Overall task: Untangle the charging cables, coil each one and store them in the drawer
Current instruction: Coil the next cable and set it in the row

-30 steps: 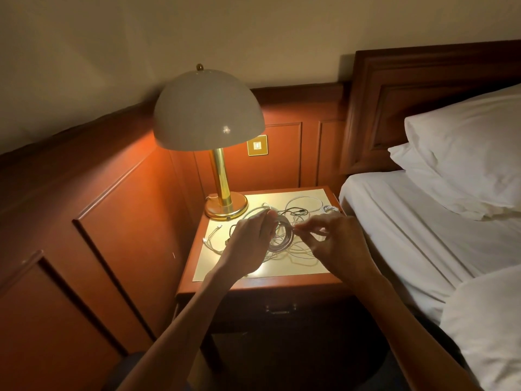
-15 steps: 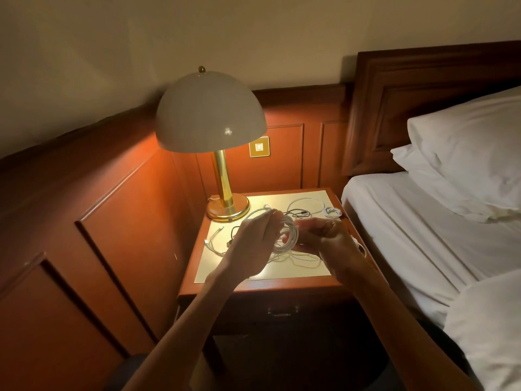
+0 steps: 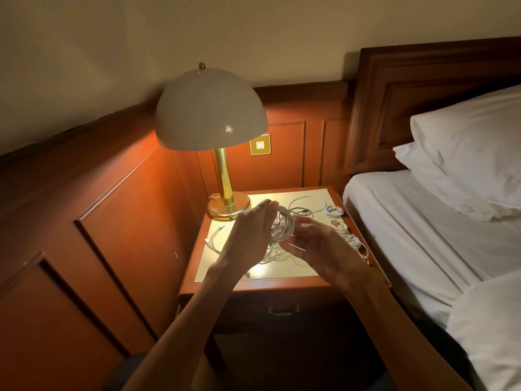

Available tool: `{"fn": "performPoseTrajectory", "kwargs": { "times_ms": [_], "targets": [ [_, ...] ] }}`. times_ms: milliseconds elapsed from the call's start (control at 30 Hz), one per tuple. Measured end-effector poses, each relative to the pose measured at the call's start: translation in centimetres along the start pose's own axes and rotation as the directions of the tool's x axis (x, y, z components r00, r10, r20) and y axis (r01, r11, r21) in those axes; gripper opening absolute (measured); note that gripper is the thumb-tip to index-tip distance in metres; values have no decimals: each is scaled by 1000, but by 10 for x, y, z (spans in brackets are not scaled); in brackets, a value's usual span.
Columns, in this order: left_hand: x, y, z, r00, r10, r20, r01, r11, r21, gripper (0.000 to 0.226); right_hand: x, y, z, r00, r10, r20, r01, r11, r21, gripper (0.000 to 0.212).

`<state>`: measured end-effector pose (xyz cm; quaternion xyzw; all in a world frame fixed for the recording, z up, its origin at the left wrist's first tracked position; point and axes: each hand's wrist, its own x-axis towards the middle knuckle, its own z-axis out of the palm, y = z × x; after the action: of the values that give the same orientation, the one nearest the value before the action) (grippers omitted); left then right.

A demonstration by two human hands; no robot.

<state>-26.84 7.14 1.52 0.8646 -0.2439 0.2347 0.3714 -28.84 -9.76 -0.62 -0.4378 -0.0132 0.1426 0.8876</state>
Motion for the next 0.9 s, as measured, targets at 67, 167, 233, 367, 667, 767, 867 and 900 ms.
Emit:
{"fn": "performPoseTrajectory", "kwargs": {
  "times_ms": [67, 167, 233, 367, 667, 767, 867, 900],
  "targets": [
    [2, -1, 1, 1000, 26, -10, -25, 999, 21, 31, -2, 2, 5, 1000, -1, -18, 1, 1000, -10, 39],
    [0, -2, 5, 998, 61, -1, -61, 998, -17, 30, -1, 4, 10, 986, -44, -162, 29, 996, -89, 59],
    [2, -5, 6, 999, 22, 48, -19, 998, -53, 31, 1, 6, 8, 980, -36, -198, 24, 998, -63, 60],
    [4, -12, 9, 995, -23, 97, 31, 996, -82, 29, 5, 1, 4, 991, 96, -90, -93, 995, 36, 67],
    [3, -13, 21, 991, 117, -58, -108, 984, 142, 39, 11, -4, 19, 985, 172, -18, -168, 974, 152, 64],
    [6, -18, 21, 993, 115, -34, -112, 990, 86, 37, 16, -2, 18, 990, 115, -77, -117, 993, -19, 61],
    [9, -26, 18, 999, 45, -11, -45, 999, -25, 31, 19, 1, 9, 991, -13, -131, -1, 995, -104, 48],
    [10, -28, 19, 999, 30, 11, -30, 999, -37, 30, 19, 2, 7, 983, -101, -154, 61, 968, -245, 44]
  ]
}}
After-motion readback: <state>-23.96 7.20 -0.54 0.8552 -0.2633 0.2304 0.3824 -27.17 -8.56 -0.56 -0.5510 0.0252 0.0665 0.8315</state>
